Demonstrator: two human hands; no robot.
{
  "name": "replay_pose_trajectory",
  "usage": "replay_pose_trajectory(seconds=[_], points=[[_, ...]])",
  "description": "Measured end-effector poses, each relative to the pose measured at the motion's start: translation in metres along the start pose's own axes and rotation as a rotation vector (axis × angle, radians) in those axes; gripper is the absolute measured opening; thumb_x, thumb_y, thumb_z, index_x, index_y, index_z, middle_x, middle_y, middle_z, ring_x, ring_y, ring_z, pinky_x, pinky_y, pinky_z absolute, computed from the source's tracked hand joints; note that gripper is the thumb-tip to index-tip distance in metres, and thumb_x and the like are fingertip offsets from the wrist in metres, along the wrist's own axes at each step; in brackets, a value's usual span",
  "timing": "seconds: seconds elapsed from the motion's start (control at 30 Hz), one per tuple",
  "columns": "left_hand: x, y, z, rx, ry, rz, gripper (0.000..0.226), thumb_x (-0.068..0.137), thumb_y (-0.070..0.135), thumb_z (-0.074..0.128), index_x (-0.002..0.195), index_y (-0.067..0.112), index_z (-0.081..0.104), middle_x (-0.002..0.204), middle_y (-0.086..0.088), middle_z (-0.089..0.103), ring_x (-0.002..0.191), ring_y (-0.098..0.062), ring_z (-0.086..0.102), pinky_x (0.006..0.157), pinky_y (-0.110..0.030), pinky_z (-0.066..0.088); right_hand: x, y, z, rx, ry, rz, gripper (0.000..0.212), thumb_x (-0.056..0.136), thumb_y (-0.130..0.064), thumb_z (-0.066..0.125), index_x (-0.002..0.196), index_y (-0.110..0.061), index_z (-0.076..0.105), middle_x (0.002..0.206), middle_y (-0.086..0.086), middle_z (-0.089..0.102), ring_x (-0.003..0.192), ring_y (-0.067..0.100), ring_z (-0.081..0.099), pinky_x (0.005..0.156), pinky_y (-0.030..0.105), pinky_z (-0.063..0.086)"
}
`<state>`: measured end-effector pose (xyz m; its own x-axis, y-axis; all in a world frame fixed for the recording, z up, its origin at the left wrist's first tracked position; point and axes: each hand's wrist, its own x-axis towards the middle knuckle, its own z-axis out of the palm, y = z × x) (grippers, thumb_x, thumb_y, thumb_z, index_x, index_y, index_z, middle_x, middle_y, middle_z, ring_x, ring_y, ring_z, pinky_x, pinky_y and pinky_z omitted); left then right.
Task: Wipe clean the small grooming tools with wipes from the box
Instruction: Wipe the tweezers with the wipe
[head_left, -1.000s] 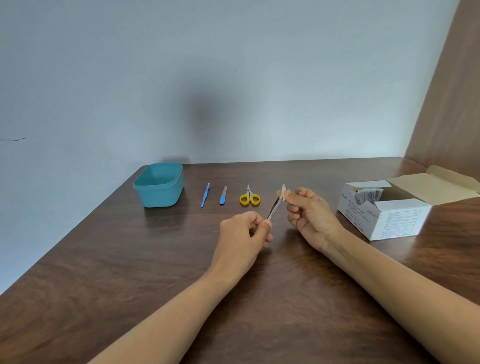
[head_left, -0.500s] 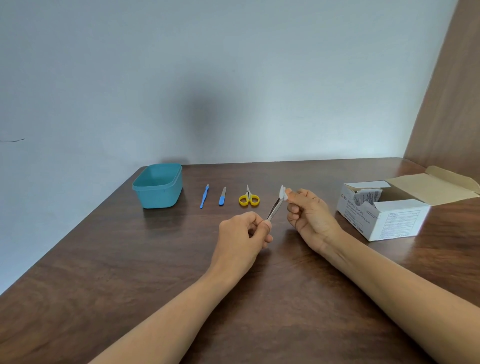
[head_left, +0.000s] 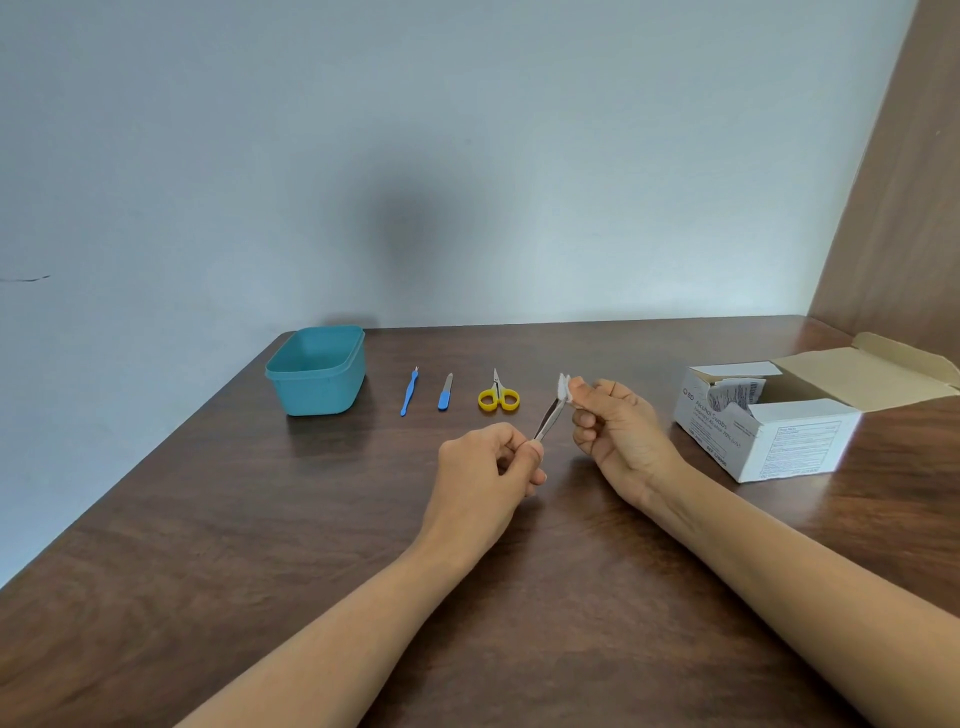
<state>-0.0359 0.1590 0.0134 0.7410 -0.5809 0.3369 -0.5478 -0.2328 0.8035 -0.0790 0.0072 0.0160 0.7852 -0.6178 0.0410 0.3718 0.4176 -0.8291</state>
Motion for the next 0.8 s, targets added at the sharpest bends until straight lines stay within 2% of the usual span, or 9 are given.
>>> replay_pose_trajectory(seconds=[0.17, 0.33, 0.5, 0.7, 0.8], points=[[-0.0007, -0.0001, -0.0002, -0.001, 0.007, 0.001, 0.023, 0.094, 0.027, 0.057, 0.079, 0.014, 0.068, 0.067, 0.007, 0.071, 0.058, 0.002, 0.065, 0.063, -0.012, 0.052, 0.0001, 0.0011, -0.0005, -0.023, -0.018, -0.01, 0.034, 0.081, 0.001, 0.068, 0.073, -0.021, 0.042, 0.065, 0.002, 0.054, 0.044, 0.005, 0.037, 0.04, 0.015, 0.031], [-0.0011, 0.0004, -0.0003, -0.011, 0.014, 0.006, 0.023, 0.094, 0.028, 0.057, 0.078, 0.015, 0.068, 0.066, 0.007, 0.071, 0.058, 0.0, 0.065, 0.066, -0.015, 0.053, -0.0027, 0.0027, 0.002, -0.055, -0.042, -0.016, 0.037, 0.073, -0.002, 0.073, 0.074, -0.021, 0.041, 0.065, 0.0, 0.067, 0.044, 0.005, 0.038, 0.042, 0.016, 0.035], [-0.001, 0.0009, -0.0002, -0.011, 0.001, 0.0, 0.021, 0.093, 0.027, 0.057, 0.081, 0.014, 0.068, 0.068, 0.007, 0.071, 0.059, 0.0, 0.065, 0.066, -0.015, 0.053, 0.0008, 0.0035, -0.0001, 0.005, 0.026, -0.018, 0.035, 0.08, -0.004, 0.069, 0.069, -0.021, 0.041, 0.066, 0.001, 0.048, 0.043, 0.004, 0.038, 0.041, 0.015, 0.033], [-0.0007, 0.0001, 0.0001, -0.005, 0.003, 0.0, 0.021, 0.093, 0.026, 0.058, 0.08, 0.014, 0.068, 0.067, 0.007, 0.071, 0.058, 0.0, 0.065, 0.065, -0.014, 0.053, 0.003, 0.0029, -0.0019, 0.034, 0.037, -0.029, 0.032, 0.087, 0.002, 0.059, 0.071, -0.019, 0.041, 0.065, 0.0, 0.04, 0.043, 0.004, 0.037, 0.04, 0.014, 0.03], [-0.0008, -0.0006, 0.0001, -0.008, 0.006, 0.0, 0.022, 0.093, 0.026, 0.058, 0.08, 0.013, 0.068, 0.067, 0.007, 0.071, 0.058, 0.0, 0.065, 0.065, -0.015, 0.053, 0.0031, 0.002, -0.0031, 0.062, 0.035, -0.008, 0.032, 0.083, 0.005, 0.063, 0.072, -0.019, 0.044, 0.068, 0.002, 0.044, 0.043, 0.004, 0.038, 0.04, 0.014, 0.031]])
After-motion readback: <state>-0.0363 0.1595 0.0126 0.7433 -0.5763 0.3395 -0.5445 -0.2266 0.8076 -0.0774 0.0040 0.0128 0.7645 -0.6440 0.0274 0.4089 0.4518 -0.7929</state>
